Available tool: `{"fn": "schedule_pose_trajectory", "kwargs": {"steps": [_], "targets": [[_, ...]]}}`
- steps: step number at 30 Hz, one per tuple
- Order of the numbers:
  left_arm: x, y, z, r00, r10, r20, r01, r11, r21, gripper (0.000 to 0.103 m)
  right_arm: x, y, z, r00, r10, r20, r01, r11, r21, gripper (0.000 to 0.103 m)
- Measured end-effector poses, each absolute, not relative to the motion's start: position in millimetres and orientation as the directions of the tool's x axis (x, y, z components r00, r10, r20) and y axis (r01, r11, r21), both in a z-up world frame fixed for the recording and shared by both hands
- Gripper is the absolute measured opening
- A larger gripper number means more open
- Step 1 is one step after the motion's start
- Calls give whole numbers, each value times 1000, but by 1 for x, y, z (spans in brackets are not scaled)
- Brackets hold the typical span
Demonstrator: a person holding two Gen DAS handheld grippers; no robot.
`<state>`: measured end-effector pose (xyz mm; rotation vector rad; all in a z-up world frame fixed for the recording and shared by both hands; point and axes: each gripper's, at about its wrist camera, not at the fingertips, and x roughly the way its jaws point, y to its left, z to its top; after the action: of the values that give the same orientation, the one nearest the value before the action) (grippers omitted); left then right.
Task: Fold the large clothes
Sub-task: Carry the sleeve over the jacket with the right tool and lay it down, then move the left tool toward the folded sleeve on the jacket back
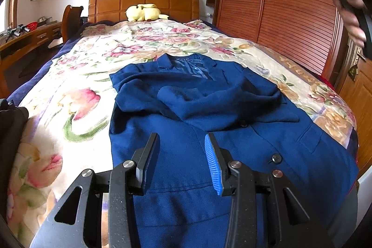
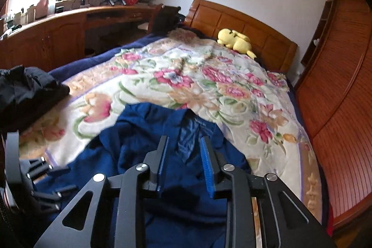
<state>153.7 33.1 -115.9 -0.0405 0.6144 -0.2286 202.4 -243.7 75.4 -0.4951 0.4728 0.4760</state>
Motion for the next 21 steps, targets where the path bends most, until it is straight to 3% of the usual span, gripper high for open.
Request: {"fn": "schedule_pose_trajectory", "kwargs": {"steps": [21], "targets": [[165,14,-131,757,-204,-621,202,977,-75,41,284,-291,-105,617,216,-756,-473,870,-138,32]]}}
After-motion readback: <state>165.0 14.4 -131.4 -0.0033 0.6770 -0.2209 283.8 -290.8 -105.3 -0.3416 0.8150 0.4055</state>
